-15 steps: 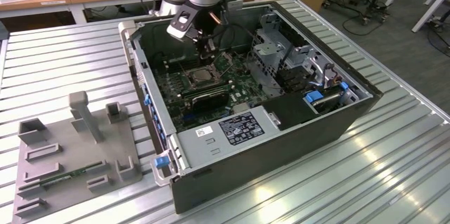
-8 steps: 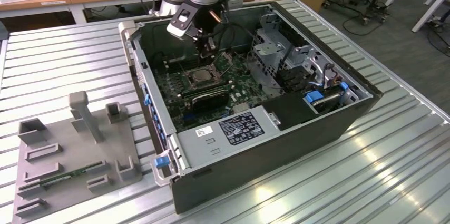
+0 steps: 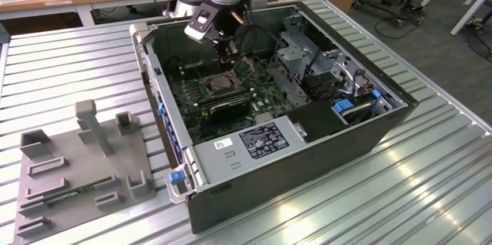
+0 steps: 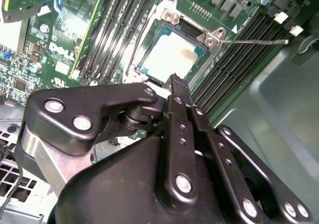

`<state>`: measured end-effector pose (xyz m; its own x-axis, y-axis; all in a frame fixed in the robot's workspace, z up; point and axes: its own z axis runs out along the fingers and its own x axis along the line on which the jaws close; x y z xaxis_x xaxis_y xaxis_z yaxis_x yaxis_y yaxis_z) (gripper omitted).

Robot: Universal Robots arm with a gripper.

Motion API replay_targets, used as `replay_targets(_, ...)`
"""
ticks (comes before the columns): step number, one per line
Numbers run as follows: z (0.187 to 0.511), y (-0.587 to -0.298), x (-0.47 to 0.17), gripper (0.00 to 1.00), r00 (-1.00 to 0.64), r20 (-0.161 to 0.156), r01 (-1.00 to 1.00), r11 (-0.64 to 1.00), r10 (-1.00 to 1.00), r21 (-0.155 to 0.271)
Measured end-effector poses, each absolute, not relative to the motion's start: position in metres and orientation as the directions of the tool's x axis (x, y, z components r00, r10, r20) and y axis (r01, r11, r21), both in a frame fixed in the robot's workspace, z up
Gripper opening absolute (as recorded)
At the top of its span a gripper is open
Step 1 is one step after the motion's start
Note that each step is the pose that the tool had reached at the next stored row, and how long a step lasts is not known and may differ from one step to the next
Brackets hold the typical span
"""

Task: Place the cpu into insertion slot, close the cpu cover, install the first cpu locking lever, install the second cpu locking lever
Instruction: 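Close the cpu cover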

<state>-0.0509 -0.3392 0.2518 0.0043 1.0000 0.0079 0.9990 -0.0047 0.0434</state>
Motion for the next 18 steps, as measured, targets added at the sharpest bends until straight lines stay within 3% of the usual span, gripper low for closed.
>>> replay_targets(18,0.252,-0.339,-0.034,0.11,0.004,0.008,0.999,-0.005,1.0,0.043)
